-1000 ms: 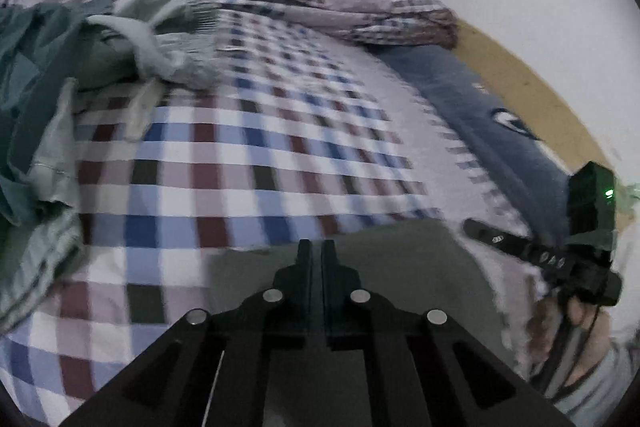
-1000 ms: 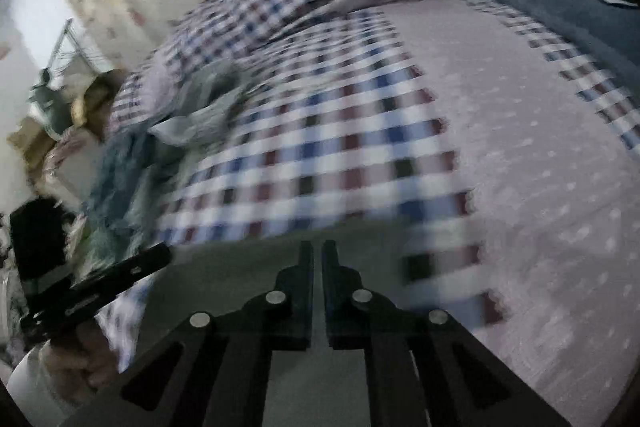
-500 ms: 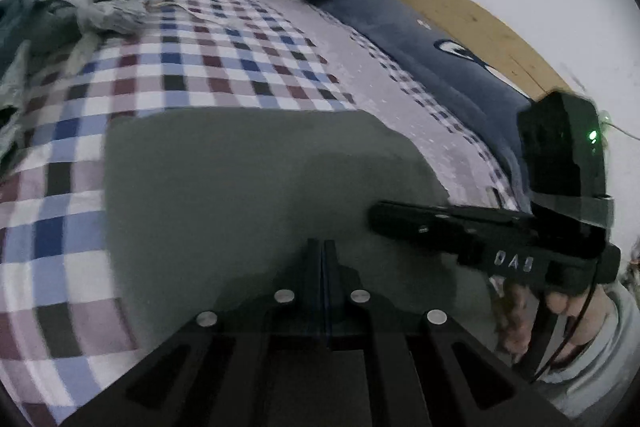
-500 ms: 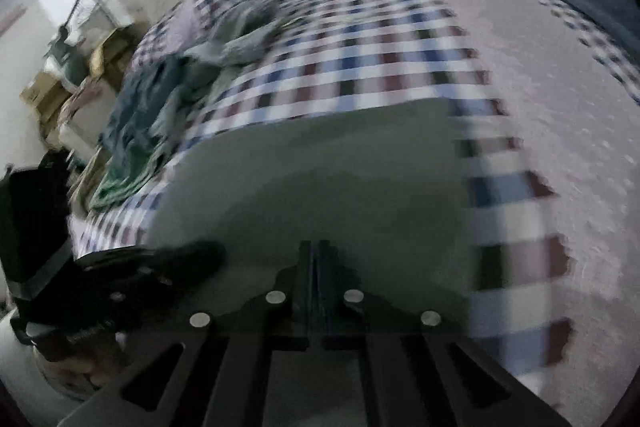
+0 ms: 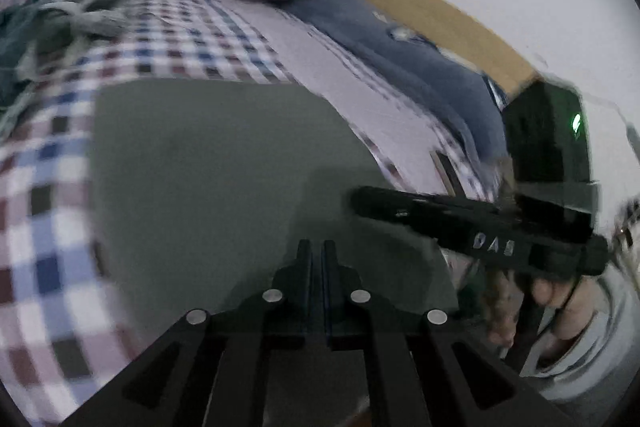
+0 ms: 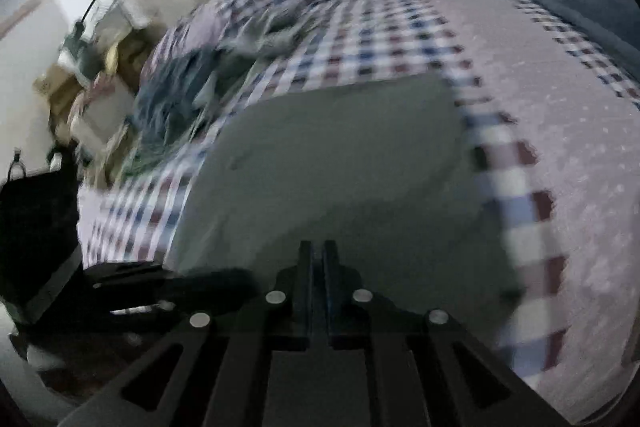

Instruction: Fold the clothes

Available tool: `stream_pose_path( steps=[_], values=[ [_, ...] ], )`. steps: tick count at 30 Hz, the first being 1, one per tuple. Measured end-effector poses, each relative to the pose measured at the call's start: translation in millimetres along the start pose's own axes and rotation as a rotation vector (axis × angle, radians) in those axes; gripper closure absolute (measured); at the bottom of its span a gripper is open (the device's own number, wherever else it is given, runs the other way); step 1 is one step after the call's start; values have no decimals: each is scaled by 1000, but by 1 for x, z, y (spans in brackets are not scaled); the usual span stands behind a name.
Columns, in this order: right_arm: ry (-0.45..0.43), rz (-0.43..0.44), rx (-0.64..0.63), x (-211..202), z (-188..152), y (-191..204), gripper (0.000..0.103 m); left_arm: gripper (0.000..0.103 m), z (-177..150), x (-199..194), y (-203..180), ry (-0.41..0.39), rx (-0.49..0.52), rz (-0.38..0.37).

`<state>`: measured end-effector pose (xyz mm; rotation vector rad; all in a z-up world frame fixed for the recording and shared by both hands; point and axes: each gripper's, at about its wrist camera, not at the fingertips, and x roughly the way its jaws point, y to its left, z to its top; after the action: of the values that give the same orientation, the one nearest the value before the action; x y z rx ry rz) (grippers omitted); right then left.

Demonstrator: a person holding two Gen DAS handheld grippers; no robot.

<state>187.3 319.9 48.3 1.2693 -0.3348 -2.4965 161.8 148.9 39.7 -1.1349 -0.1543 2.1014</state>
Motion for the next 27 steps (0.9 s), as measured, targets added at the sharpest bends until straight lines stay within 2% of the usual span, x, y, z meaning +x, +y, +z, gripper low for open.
stream_pose_path(
  steps=[4, 7, 12, 16, 18, 20, 21, 23, 26, 27],
  values=[
    [56, -30, -14, 8, -24, 2, 103, 101, -19, 4, -7, 37, 6, 34],
    [41, -32, 53, -5, -31, -20, 103, 101, -27, -6, -3, 31, -26, 53],
    [5, -80, 167, -38, -40, -54, 103, 101, -41, -38, 20, -2, -117, 95],
    [-24, -163, 224, -60, -42, -74, 96, 99, -40, -67, 38, -58, -186, 104],
    [-52, -156, 274, -67, -39, -86, 91, 84, -29, -75, 47, -104, -211, 127],
    [-90, -145, 322, -73, -34, -97, 78, 55, -19, -89, 62, -156, -250, 91],
    [-112, -134, 343, -76, -31, -103, 65, 48, -14, -92, 70, -171, -268, 74],
    [-162, -112, 375, -79, -23, -109, 57, 21, -5, -95, 85, -201, -303, 60],
    [-184, -67, 386, -74, -4, -115, 46, 18, 7, -90, 112, -254, -390, 22],
    [-183, -51, 379, -70, 4, -116, 38, 18, 12, -86, 123, -260, -424, -1]
  ],
)
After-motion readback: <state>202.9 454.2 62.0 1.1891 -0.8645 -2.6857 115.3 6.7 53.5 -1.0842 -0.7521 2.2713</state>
